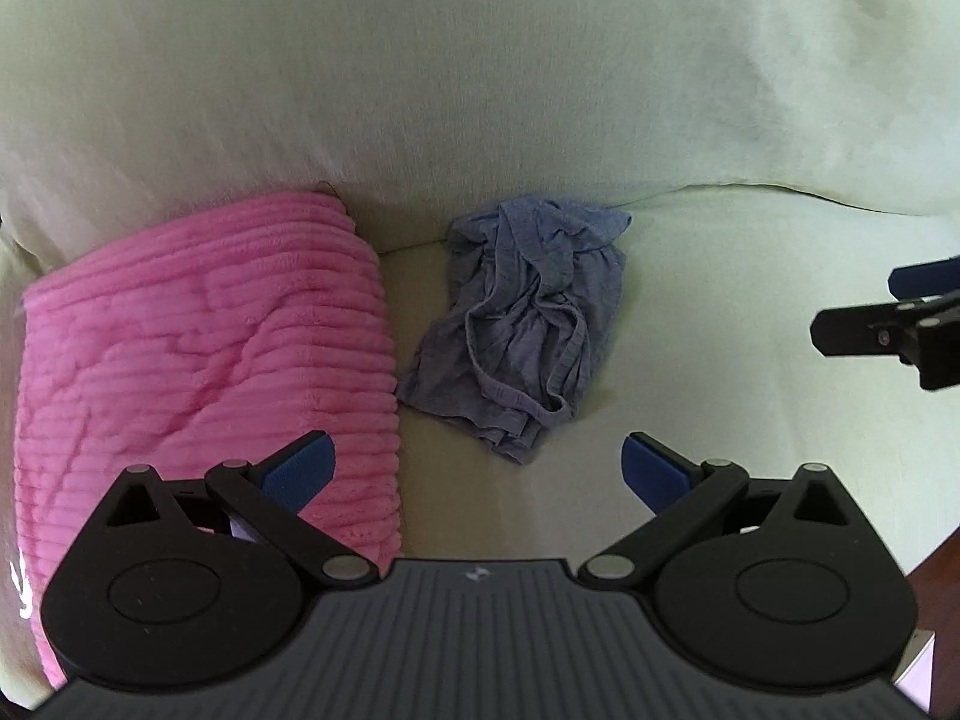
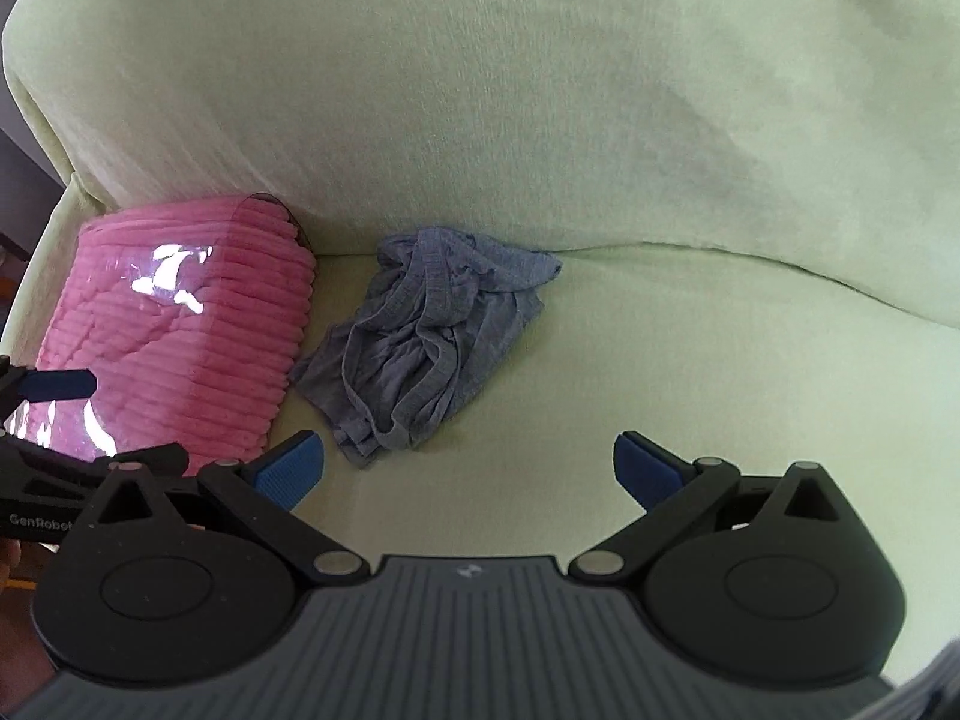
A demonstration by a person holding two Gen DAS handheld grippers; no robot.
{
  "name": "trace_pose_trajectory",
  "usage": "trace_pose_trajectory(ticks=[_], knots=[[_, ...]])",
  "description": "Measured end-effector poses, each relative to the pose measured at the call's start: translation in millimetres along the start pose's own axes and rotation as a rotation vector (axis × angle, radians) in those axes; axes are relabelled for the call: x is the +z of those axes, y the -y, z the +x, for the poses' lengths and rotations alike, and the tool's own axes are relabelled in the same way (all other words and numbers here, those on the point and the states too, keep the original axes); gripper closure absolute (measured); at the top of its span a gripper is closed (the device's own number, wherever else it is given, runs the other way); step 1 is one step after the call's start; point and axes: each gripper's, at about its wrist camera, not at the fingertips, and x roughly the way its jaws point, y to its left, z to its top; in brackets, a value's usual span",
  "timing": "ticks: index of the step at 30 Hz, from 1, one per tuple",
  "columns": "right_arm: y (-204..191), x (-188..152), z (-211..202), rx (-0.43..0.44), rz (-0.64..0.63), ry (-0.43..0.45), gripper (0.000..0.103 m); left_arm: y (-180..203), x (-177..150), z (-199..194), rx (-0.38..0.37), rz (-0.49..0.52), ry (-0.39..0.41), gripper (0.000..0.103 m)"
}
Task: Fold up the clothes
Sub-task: 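Grasp the crumpled grey garment with both grippers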
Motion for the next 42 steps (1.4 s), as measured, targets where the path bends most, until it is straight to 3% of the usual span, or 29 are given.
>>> trace_pose_trajectory(ticks=[4,7,9,11,13,16,18,19,21,23,24,26,29,31,36,42], knots=[[5,10,35,0.014,-0.043,-0.005,0.001,9,4,26,-0.005,0.092,0.031,0.001],[4,18,71,0.017,-0.098,-0.004,0.003,22,9,73,-0.003,0.270,0.057,0.002],[3,25,97,0.013,-0.138,-0.002,0.008,23,14,107,-0.013,0.324,0.046,0.010],[7,30,119,0.021,-0.161,0.008,0.011,19,20,140,-0.036,0.335,0.025,0.021],[20,33,133,0.049,-0.158,0.029,0.024,13,25,168,-0.060,0.315,0.004,0.024],[27,35,160,0.075,-0.169,0.025,0.034,3,25,194,-0.085,0.280,-0.006,0.030],[25,32,183,0.089,-0.190,0.003,0.035,-2,22,211,-0.097,0.267,0.001,0.034],[24,29,196,0.099,-0.205,-0.009,0.038,-3,19,218,-0.103,0.263,0.008,0.039],[13,32,217,0.088,-0.250,0.015,0.044,-3,15,224,-0.109,0.266,0.015,0.063],[4,39,231,0.054,-0.286,0.047,0.045,1,7,224,-0.108,0.282,0.031,0.073],[-1,40,235,0.015,-0.322,0.069,0.045,3,4,222,-0.106,0.295,0.040,0.084],[-7,46,242,-0.050,-0.378,0.109,0.043,6,-3,221,-0.101,0.316,0.053,0.089],[-7,54,259,-0.059,-0.394,0.094,0.046,7,-11,219,-0.110,0.306,0.063,0.098],[-3,57,261,-0.078,-0.393,0.093,0.100,5,-14,215,-0.126,0.277,0.064,0.102],[1,48,216,-0.060,-0.328,0.104,0.101,18,-29,179,-0.146,0.282,0.078,0.103],[19,-1,93,-0.030,-0.196,0.149,0.101,68,-52,97,-0.196,0.329,0.120,0.103]])
